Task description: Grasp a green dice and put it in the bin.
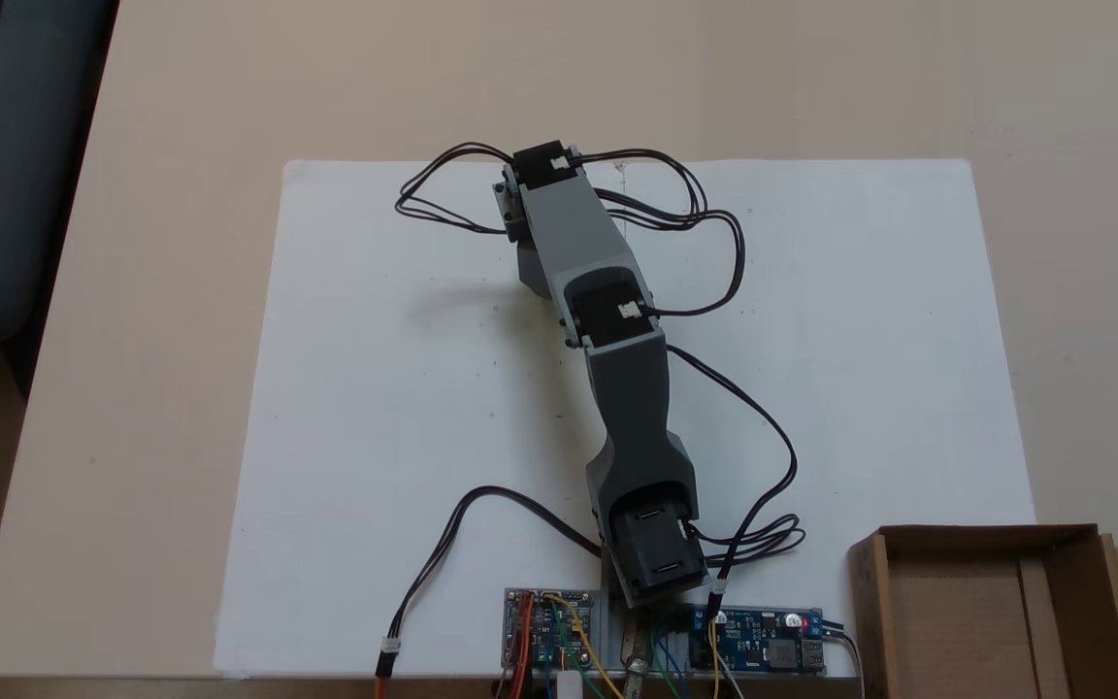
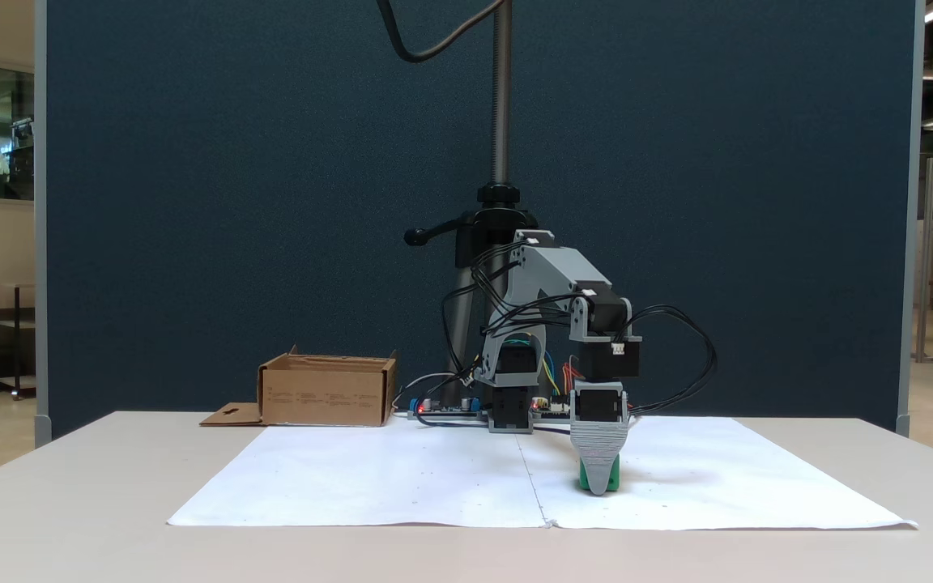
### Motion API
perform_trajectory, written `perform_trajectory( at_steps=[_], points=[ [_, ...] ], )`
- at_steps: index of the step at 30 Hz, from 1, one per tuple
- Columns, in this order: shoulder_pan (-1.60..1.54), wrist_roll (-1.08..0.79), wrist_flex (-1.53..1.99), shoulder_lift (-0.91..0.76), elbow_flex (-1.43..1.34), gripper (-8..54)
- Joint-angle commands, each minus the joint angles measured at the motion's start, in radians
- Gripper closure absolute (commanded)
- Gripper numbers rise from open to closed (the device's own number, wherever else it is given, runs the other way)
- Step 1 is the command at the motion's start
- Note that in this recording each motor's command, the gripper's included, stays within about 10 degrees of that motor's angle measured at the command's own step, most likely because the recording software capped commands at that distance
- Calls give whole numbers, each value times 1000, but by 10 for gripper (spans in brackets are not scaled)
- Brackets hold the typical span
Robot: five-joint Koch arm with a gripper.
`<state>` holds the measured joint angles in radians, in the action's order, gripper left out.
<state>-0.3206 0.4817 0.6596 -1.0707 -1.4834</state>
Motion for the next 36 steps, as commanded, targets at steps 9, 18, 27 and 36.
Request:
perform_trajectory(
  at_steps=[9,18,27,36],
  points=[
    [-6,66,-40,-49,-8,339],
    [227,-81,-8,-314,-9,339],
    [403,-245,250,-601,48,339],
    [775,-385,370,-575,365,339]
  ],
)
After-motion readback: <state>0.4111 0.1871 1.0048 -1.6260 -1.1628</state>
